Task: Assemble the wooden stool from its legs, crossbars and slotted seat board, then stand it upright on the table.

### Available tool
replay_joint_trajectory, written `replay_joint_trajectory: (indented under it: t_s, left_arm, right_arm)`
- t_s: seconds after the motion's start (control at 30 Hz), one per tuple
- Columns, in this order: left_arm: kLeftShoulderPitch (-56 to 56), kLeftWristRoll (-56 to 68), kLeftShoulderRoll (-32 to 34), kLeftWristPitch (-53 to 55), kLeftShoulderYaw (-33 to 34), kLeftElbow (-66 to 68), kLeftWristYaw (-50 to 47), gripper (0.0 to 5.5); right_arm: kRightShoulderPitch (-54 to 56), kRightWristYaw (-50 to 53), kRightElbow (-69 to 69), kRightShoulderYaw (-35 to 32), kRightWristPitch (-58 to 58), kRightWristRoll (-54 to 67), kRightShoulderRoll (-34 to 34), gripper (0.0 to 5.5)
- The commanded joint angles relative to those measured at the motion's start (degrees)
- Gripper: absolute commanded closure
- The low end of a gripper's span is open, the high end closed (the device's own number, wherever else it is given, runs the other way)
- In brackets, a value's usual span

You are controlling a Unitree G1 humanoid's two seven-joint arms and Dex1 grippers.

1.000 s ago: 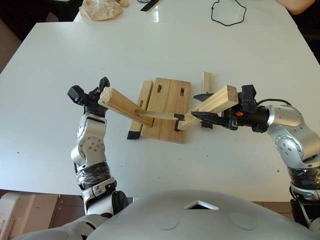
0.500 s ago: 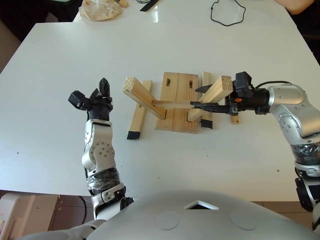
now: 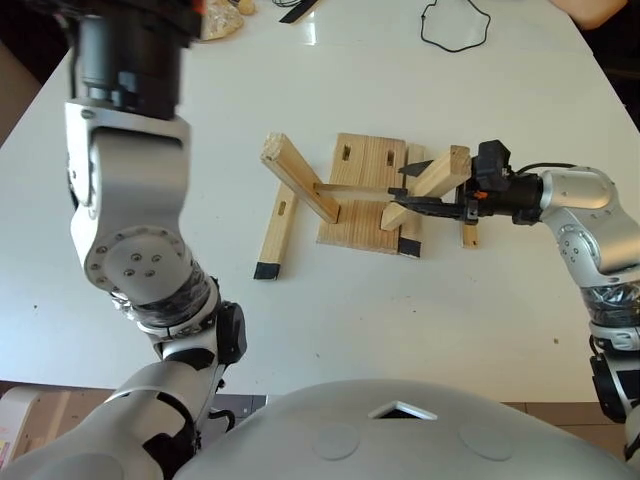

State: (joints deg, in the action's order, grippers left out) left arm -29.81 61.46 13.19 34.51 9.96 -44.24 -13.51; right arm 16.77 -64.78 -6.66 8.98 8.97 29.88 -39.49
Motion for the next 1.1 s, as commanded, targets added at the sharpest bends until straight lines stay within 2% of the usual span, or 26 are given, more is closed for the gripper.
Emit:
replay_joint_trajectory:
  t_s: [0.03, 0.1, 0.23, 0.43, 0.73, 1.0, 1.1]
  left_arm:
    - [7.8, -0.3, 8.6, 10.1, -8.4, -2.9, 4.0, 2.25]
    - [11.7, -3.8, 12.8, 12.6, -12.6, -2.8, 7.8, 2.25]
    - [18.1, -11.4, 18.5, 12.5, -18.0, -3.5, 15.0, 2.84]
    - [20.1, -17.9, 19.3, 9.1, -20.1, -3.8, 21.4, 3.74]
    - [21.3, -19.0, 20.1, 8.9, -18.6, -4.1, 28.0, 3.76]
    - [24.1, -35.6, 29.0, 4.4, -28.6, -0.4, 36.0, 3.76]
    - [22.8, -40.1, 28.5, 2.5, -30.4, 2.8, 36.9, 3.76]
  right_arm:
    - [0.0, 1.7, 2.1, 3.7, -0.4, -8.5, 0.2, 3.49]
    - [0.5, 2.3, 2.9, 4.6, -0.7, -9.4, 1.0, 3.49]
    - [-0.1, 2.2, 2.8, 5.4, 0.2, -8.7, 1.1, 3.49]
    - [0.7, -1.5, 3.0, 5.2, 4.7, -4.5, 0.4, 3.49]
    - [6.6, -8.5, 7.3, 5.8, 8.7, -1.9, 0.6, 3.49]
    - [9.0, -11.9, 8.7, 6.2, 10.5, -1.2, 0.8, 3.49]
    - [9.9, -12.5, 9.0, 6.8, 10.2, -1.5, 1.2, 3.49]
